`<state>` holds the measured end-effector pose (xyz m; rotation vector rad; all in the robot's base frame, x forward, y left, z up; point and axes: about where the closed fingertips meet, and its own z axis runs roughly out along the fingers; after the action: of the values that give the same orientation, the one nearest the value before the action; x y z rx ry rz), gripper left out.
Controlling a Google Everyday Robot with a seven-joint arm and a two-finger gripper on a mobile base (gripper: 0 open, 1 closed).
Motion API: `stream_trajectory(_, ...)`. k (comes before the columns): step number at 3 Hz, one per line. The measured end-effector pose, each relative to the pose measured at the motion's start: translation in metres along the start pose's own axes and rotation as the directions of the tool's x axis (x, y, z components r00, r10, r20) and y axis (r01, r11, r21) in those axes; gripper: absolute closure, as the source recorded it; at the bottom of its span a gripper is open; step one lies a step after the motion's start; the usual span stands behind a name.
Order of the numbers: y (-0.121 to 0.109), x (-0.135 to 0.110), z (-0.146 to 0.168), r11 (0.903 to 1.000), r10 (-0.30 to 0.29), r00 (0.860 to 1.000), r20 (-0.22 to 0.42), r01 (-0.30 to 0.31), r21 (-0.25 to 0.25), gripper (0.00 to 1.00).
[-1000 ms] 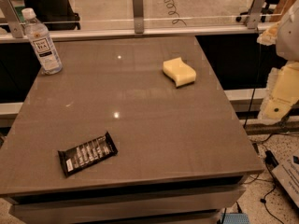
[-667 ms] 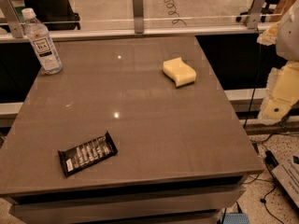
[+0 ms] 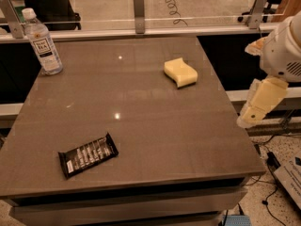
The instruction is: Move sponge near blue plastic bottle
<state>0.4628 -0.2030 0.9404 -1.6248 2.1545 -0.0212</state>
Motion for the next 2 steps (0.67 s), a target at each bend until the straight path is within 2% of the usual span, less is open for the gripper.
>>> stream_trajectory(2,-0.050,-0.026,0.067,0.9955,-0.031,0.990,0.135,0.018,0.093,0.00)
